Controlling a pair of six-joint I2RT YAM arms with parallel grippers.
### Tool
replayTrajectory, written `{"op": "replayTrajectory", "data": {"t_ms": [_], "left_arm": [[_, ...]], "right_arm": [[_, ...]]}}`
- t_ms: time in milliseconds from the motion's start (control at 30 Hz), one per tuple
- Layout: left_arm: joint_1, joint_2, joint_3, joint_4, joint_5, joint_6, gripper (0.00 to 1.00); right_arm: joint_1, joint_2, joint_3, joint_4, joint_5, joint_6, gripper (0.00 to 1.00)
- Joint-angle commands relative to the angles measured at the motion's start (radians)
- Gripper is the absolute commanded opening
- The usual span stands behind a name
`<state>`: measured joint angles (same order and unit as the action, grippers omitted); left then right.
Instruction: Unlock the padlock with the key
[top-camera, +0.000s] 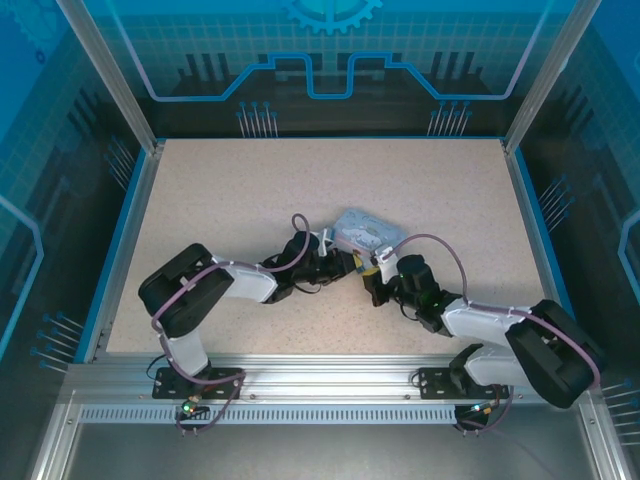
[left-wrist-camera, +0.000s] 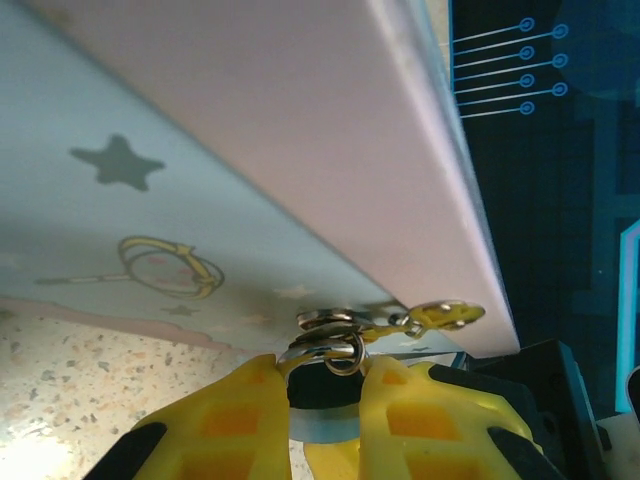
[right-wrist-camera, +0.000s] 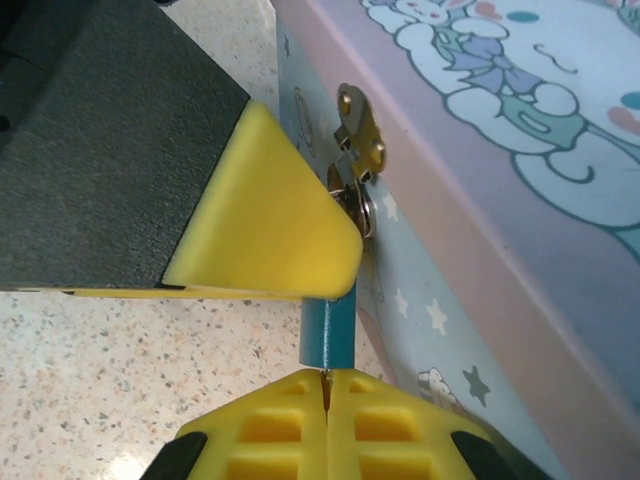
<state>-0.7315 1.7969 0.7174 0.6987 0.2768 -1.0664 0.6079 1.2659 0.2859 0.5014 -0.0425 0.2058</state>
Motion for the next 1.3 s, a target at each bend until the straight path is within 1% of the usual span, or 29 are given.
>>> {"op": "replayTrajectory", "data": {"t_ms": [0,167,233,367,600,767,900,1067,1267], "left_arm": [[-0.013,0.038,0.03,0.063,0.033,-0.025,0.16],[-0.012,0.07,0.033,0.068,0.026,-0.024,0.2],[-0.012,0.086,0.032,0.078,0.027,-0.032,0.24],[-0.011,0.102,0.024,0.11,0.021,-0.043,0.36],[-0.006,0.054,-0.01,0.094,-0.013,-0.023,0.53],[-0.005,0.092,-0.021,0.155,-0.001,-0.09,0.6],[-0.008,0.113,-0.024,0.199,0.009,-0.123,0.62],[-0.022,0.132,-0.019,0.237,0.021,-0.16,0.62],[-0.035,0.147,-0.006,0.269,0.032,-0.184,0.56]], "right_arm": [[-0.007,0.038,0.006,0.093,-0.022,0.013,0.0],[-0.007,0.074,-0.002,0.1,0.0,0.03,0.0],[-0.007,0.081,-0.002,0.094,0.01,0.035,0.0],[-0.007,0.088,-0.004,0.074,0.017,0.041,0.0],[-0.006,0.09,-0.008,0.058,-0.005,0.056,0.0],[-0.004,0.055,0.006,0.011,-0.021,0.082,0.0],[-0.005,0.013,0.002,-0.012,-0.027,0.096,0.0],[-0.005,-0.004,-0.004,-0.018,-0.031,0.103,0.0],[-0.005,0.025,0.012,-0.017,-0.04,0.101,0.0]]}}
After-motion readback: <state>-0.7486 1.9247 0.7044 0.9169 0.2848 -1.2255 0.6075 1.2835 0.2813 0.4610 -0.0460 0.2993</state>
